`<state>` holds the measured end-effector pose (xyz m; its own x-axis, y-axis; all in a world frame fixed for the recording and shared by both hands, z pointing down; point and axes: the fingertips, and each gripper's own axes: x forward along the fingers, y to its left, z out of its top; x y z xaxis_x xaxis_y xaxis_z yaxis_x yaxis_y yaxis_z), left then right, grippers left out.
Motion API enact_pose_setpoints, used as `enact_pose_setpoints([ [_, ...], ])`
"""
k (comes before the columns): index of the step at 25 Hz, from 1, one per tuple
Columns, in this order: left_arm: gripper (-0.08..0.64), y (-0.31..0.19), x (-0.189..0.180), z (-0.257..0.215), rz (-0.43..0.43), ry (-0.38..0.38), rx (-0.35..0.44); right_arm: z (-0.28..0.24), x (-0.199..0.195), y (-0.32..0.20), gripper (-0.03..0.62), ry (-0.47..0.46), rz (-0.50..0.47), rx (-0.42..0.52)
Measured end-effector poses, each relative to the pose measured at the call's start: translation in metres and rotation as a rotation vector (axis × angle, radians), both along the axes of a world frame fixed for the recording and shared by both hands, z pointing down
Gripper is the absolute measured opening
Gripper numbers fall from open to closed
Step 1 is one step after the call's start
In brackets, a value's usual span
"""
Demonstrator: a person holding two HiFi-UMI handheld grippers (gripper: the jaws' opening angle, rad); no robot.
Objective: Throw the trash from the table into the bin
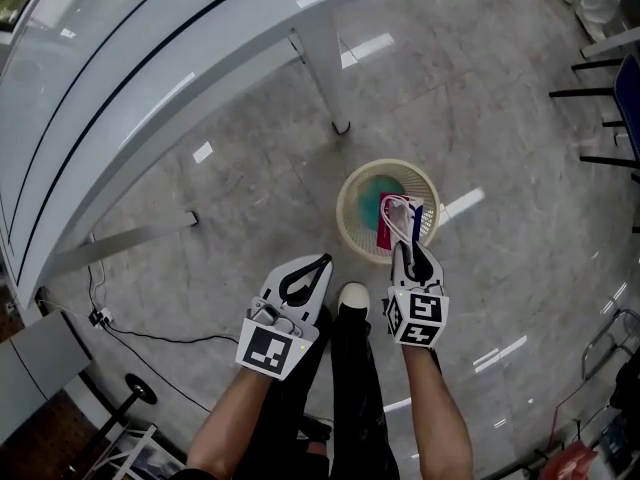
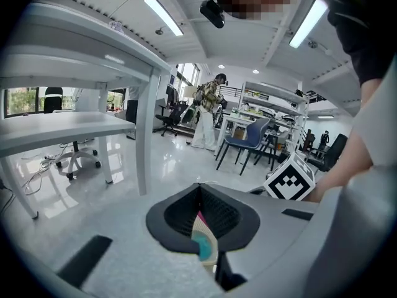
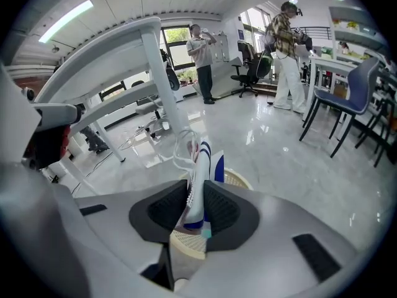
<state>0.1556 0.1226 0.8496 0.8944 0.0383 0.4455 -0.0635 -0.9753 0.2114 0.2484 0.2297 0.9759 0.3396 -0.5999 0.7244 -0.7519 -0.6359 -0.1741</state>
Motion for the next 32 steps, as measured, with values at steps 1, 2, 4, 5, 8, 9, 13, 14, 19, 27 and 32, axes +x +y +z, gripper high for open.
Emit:
enact_pose_setpoints([
  [1,0.008,0.0,0.0,0.001,-0.001,-0.002,-0.003,0.001,-0.001,0.0,0.086,-0.002,-0.003,-0.002],
  [2,0.008,0.001,-0.001,0.001,-0.001,-0.003,-0.005,0.003,-0.001,0.0,0.086,-0.005,-0.005,-0.006],
  [4,0.008,0.002,-0.001,0.002,0.001,-0.005,-0.011,0.006,-0.001,0.001,0.086,-0.016,-0.003,-0.018],
  [5,0.008,0.002,-0.002,0.002,0.001,-0.006,-0.015,0.009,-0.001,0.002,0.086,-0.027,0.005,-0.027],
  [8,0.008,0.001,-0.003,0.006,-0.002,-0.012,-0.015,0.018,0.0,0.002,0.086,-0.056,0.036,-0.032],
  [9,0.008,0.001,-0.004,0.007,-0.001,-0.017,-0.014,0.018,0.001,0.003,0.087,-0.052,0.042,-0.031],
  [13,0.008,0.005,-0.007,0.01,-0.007,-0.024,-0.024,0.019,0.003,0.005,0.106,-0.027,0.05,-0.027],
  [14,0.008,0.005,-0.008,0.011,-0.009,-0.027,-0.027,0.019,0.003,0.005,0.109,-0.03,0.047,-0.027],
  [19,0.008,0.006,-0.008,0.01,-0.006,-0.022,-0.024,0.022,0.004,0.006,0.109,-0.033,0.037,-0.042],
  [27,0.008,0.002,-0.014,0.01,-0.009,-0.026,-0.022,0.018,0.002,-0.002,0.13,-0.025,0.017,-0.017],
  [32,0.008,0.001,-0.015,0.007,-0.006,-0.019,-0.022,0.017,-0.001,-0.003,0.13,-0.032,0.012,-0.02],
])
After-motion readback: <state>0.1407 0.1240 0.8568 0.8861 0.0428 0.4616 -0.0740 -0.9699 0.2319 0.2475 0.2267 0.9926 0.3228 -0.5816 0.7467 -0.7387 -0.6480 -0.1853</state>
